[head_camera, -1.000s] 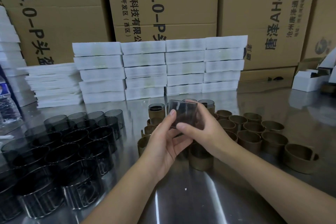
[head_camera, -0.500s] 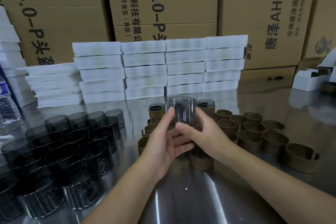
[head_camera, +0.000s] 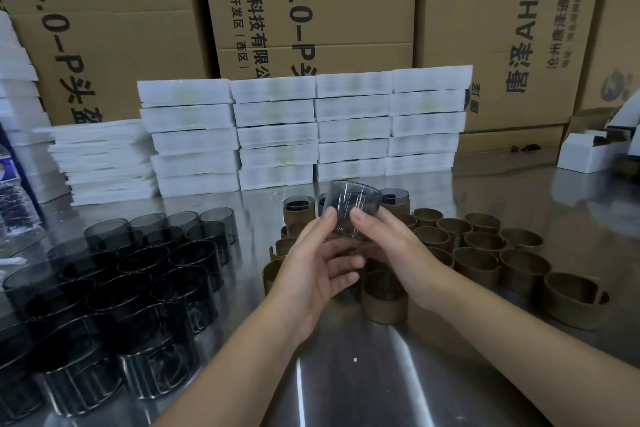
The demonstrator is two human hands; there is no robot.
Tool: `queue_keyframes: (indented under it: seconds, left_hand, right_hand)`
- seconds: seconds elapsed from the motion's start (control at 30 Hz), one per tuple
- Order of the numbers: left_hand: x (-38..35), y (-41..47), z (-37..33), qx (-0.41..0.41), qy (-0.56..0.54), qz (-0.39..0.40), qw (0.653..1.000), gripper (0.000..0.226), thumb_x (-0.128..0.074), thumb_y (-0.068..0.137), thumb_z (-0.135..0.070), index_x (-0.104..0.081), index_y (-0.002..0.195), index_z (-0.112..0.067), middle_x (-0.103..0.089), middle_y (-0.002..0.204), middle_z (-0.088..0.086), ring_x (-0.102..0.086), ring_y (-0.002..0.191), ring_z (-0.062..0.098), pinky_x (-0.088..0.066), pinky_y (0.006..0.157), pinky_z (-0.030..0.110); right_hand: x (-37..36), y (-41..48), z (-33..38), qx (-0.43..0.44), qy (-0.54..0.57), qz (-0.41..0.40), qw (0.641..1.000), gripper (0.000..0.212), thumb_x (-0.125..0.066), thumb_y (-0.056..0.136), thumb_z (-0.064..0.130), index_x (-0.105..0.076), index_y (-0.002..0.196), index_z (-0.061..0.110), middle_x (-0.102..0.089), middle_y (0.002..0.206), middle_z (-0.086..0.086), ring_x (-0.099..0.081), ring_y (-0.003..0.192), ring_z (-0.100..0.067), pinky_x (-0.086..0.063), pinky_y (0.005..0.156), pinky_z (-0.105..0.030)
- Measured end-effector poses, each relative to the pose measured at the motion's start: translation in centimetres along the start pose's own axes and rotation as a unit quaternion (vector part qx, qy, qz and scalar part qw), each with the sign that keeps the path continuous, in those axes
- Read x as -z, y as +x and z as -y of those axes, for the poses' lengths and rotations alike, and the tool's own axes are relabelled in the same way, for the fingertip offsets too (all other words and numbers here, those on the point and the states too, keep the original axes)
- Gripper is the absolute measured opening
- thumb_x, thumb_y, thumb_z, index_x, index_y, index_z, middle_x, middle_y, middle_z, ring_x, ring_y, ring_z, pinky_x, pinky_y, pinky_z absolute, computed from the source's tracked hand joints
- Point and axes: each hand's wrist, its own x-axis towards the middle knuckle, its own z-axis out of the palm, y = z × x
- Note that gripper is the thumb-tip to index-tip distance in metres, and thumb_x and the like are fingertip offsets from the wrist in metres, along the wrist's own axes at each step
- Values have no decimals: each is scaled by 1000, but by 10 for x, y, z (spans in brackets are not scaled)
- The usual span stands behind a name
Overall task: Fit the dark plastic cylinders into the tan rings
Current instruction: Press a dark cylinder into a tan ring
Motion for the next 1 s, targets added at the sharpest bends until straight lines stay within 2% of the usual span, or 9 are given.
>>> queue_keyframes:
  seconds: [0.07,0.2,0.27,0.57,0.63,0.73,0.87,0.93,1.0]
  left_hand:
    - [1,1,-1,15,-3,16,1000,55,-64,66,-57,-67,111,-25,-73,84,6,-62,52,11,-51,49,20]
    - [2,1,-3,38,-19,40,998,58,-57,71,-59,-68,109,-17,-74,88,10,-60,48,10,-51,47,21]
    - [4,1,-3,40,-32,51,997,59,-56,72,-59,-68,109,-15,-74,91,13,-60,48,11,-52,47,21]
    - [5,1,-4,46,-72,78,993,52,-50,76,-60,-80,92,-20,-72,95,19,-62,50,12,-54,49,23]
    - [2,1,-3,39,-54,65,996,52,-52,72,-62,-80,88,-21,-72,89,15,-64,54,13,-53,48,23]
    - [-2,1,-2,13,-5,35,999,48,-61,63,-65,-80,86,-29,-74,85,10,-65,59,11,-52,50,21]
    - [-5,-2,2,-39,54,-19,998,40,-73,55,-59,-77,89,-37,-75,86,4,-68,68,9,-53,56,20]
    - [-7,-3,5,-67,85,-53,993,51,-77,51,-55,-74,96,-31,-75,86,-1,-70,73,8,-52,57,20]
    - [-9,-4,7,-84,107,-79,987,61,-79,49,-53,-68,104,-30,-75,83,-6,-71,73,8,-53,58,20]
  right_hand:
    - [-1,0,3,-3,15,-11,1000,58,-63,80,56,-60,123,17,-69,120,1,-62,116,-17,-41,108,-49]
    - [-2,-1,9,-5,41,-33,999,84,-60,70,62,-55,123,-2,-58,125,-30,-55,116,-47,-41,102,-60]
    - [-1,-1,10,-8,48,-24,999,87,-58,70,61,-51,128,-5,-57,126,-31,-54,116,-49,-40,103,-60]
    - [1,1,11,-9,76,8,997,79,-56,76,57,-51,131,1,-68,119,-14,-66,106,-37,-47,102,-50]
    - [2,1,11,-3,73,-2,997,83,-60,72,58,-52,128,-3,-69,117,-15,-68,101,-35,-53,94,-43]
    - [0,1,11,10,66,-19,998,80,-62,67,59,-59,117,-3,-71,108,-16,-68,78,-17,-51,61,-18]
    - [-1,1,8,11,49,-43,998,65,-64,66,57,-65,100,3,-71,91,-9,-65,78,-13,-49,65,-21]
    - [-1,1,7,15,34,-53,998,47,-64,67,54,-65,90,14,-71,77,5,-67,73,-8,-49,62,-17]
    - [-3,1,6,22,14,-65,998,45,-63,68,53,-64,95,17,-72,73,10,-67,70,-3,-48,60,-12]
